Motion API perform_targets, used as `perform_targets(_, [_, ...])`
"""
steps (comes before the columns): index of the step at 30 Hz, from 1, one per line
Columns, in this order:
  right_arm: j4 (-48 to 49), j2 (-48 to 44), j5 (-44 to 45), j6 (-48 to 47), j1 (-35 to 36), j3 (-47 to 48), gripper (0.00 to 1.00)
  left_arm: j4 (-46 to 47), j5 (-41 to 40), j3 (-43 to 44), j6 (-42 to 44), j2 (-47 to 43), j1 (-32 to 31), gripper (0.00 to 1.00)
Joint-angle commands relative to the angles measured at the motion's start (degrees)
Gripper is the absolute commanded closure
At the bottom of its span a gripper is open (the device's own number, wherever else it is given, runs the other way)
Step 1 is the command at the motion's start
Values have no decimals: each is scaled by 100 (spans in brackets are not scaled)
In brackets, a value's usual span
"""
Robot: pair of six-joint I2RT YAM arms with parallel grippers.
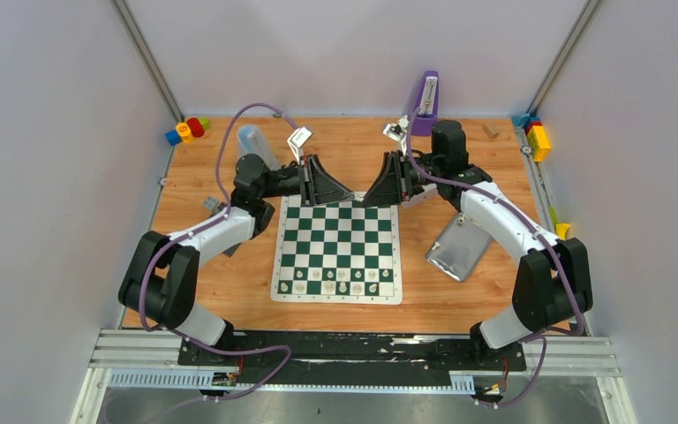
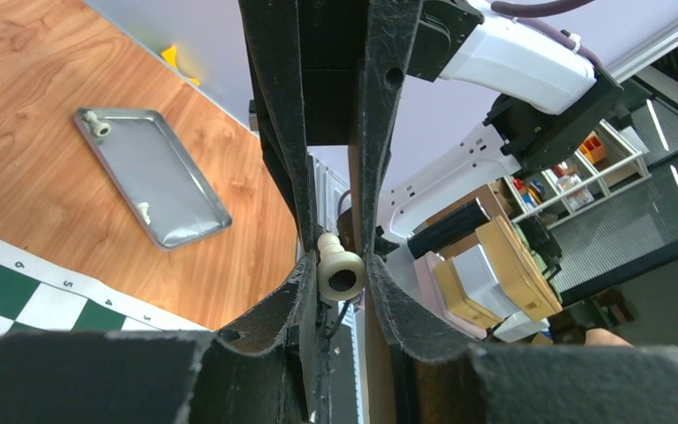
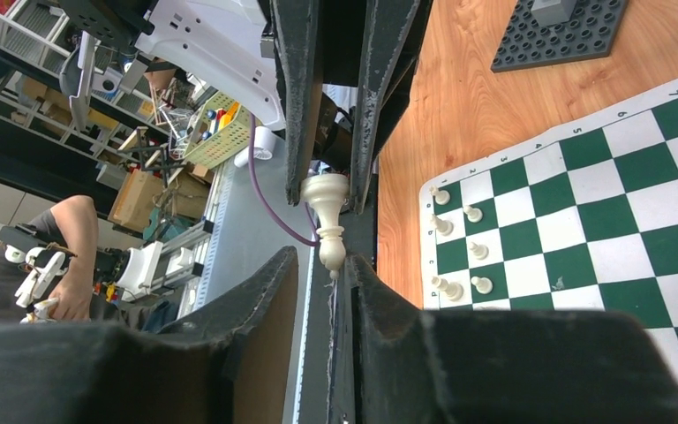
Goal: Set up the chess pieces on the board
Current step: Place the chess piece on the chessboard.
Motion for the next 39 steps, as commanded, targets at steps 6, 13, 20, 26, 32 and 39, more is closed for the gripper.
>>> perform_targets(6, [200,25,-156,23,21,351,81,23,-49,-105,463,-227,-47,94])
perform_targets(13, [175,-7,-102,-21,-34,375,78,-123,-30,-125,601,-275,-77,94])
perform_targets(20, [77,-15,-60,-90,-39,403,74,-174,-15,-107,660,-282,-129,94])
perform_targets(26, [40,12,-47,-99,-41,432,73,-188,3,-98,680,-276,-154,94])
perform_targets(32, [32,24,-53,-115,-34,432,77,-188,8,-86,681,-257,-166,94])
perform_targets(39, [-42,-11,-67,-202,-61,462,91,-329,12,-72,785,-268,-166,90])
